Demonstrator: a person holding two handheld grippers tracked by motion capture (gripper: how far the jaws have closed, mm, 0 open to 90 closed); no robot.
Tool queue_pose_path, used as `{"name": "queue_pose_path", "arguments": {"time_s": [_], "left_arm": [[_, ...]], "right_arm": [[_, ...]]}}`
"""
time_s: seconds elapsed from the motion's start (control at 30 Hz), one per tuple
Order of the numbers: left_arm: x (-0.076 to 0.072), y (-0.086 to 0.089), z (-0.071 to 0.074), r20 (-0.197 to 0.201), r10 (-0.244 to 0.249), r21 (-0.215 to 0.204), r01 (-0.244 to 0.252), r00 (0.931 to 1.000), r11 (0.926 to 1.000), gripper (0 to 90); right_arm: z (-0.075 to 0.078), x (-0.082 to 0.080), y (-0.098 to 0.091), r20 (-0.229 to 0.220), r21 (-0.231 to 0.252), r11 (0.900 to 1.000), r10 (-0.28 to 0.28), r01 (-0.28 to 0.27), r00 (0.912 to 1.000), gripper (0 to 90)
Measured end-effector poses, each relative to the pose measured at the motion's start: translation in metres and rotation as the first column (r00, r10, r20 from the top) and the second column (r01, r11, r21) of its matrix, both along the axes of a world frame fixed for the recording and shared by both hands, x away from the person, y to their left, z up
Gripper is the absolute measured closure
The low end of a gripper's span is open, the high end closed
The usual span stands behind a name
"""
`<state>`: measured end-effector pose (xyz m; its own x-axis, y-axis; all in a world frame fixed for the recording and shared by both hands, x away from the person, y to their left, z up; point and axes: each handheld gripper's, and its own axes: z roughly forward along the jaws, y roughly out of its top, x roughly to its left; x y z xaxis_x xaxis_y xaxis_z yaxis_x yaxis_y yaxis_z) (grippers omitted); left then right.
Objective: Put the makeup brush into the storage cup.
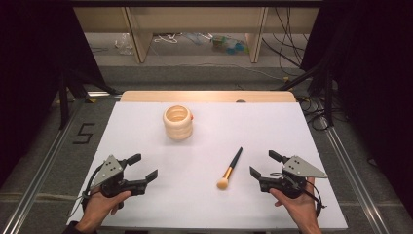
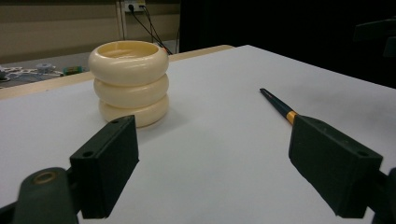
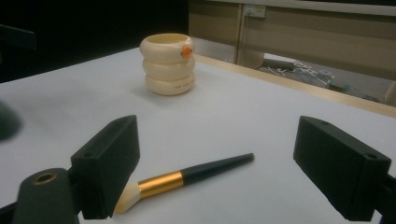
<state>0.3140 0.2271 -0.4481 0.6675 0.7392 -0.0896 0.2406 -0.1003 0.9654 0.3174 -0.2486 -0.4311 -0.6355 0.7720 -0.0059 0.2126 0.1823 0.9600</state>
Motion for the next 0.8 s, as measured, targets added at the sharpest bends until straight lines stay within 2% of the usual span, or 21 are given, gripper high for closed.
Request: {"name": "queue_pose_path", "arguments": {"time_s": [0.2,0.27,0.37,0.4,0.43,0.5,0.53,0.57,0.63,0.67,0.73,0.77,0.8], "left_arm": [[0.000,0.000,0.000,-0.002,0.000,0.002,0.000,1.0000,1.0000,15.8],[0.000,0.000,0.000,-0.001,0.001,0.002,-0.001,1.0000,1.0000,15.8],[0.000,0.000,0.000,-0.003,0.001,0.002,-0.001,1.0000,1.0000,15.8],[0.000,0.000,-0.001,-0.003,0.001,0.004,-0.001,1.0000,1.0000,15.8],[0.000,0.000,-0.001,-0.003,0.001,0.003,-0.001,1.0000,1.0000,15.8],[0.001,0.000,-0.001,-0.002,0.000,0.003,0.000,1.0000,1.0000,15.8],[0.001,0.000,-0.001,-0.006,0.004,0.002,-0.004,1.0000,1.0000,15.8],[0.001,0.000,-0.001,-0.010,0.006,0.000,-0.006,0.9999,1.0000,15.8],[0.001,0.000,-0.001,-0.007,0.007,-0.002,-0.007,0.9999,1.0000,15.8],[0.001,0.000,-0.001,-0.008,0.007,-0.002,-0.007,0.9999,1.0000,15.8],[0.001,0.000,-0.001,-0.008,0.007,-0.002,-0.007,0.9999,1.0000,15.8],[0.001,0.000,-0.001,-0.008,0.007,-0.002,-0.007,0.9999,1.0000,15.8],[0.001,0.000,-0.001,-0.008,0.007,-0.002,-0.007,0.9999,1.0000,15.8]], "right_arm": [[0.000,0.002,0.000,-0.004,-0.012,0.9999,0.009,-0.009,0.9999,15.4],[0.000,0.003,0.000,0.008,-0.003,0.9999,0.017,-0.017,0.9998,15.4],[0.002,0.005,0.000,-0.011,-0.025,0.9995,0.019,-0.020,0.9998,15.4],[0.003,0.006,-0.001,-0.028,-0.050,0.9982,0.029,-0.031,0.9992,15.4],[0.003,0.008,0.000,-0.011,-0.047,0.9982,0.036,-0.036,0.9993,15.4],[0.003,0.010,0.001,-0.009,-0.041,0.9980,0.048,-0.049,0.9988,15.4],[0.007,0.013,0.000,-0.029,-0.065,0.9959,0.061,-0.063,0.9977,15.4],[0.008,0.014,0.001,-0.040,-0.062,0.9955,0.069,-0.072,0.9968,15.5],[0.009,0.016,0.001,-0.040,-0.070,0.9940,0.082,-0.084,0.9959,15.6],[0.011,0.021,0.002,-0.053,-0.099,0.9893,0.103,-0.108,0.9933,15.8],[0.011,0.023,0.003,-0.059,-0.111,0.9871,0.109,-0.115,0.9922,15.8],[0.012,0.029,0.005,-0.085,-0.138,0.9800,0.132,-0.143,0.9876,15.8],[0.012,0.031,0.006,-0.100,-0.138,0.9784,0.141,-0.154,0.9850,15.8]]}}
